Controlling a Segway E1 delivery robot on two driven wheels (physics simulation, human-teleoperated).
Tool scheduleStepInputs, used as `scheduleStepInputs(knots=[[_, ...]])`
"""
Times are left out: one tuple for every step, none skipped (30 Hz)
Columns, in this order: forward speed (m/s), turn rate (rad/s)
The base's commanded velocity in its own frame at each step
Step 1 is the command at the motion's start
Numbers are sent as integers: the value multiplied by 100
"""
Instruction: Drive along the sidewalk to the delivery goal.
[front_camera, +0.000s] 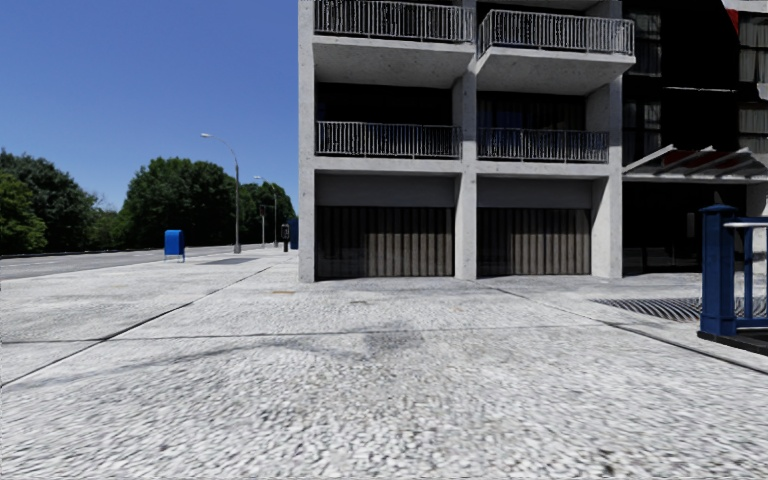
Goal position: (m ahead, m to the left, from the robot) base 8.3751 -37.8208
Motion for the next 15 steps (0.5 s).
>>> scheduleStepInputs(knots=[[166,-22],[163,-20],[161,-19],[161,-19],[161,-16],[161,-8],[161,0],[161,0],[161,0],[161,0],[161,0],[161,0],[161,0],[161,0],[161,0]])
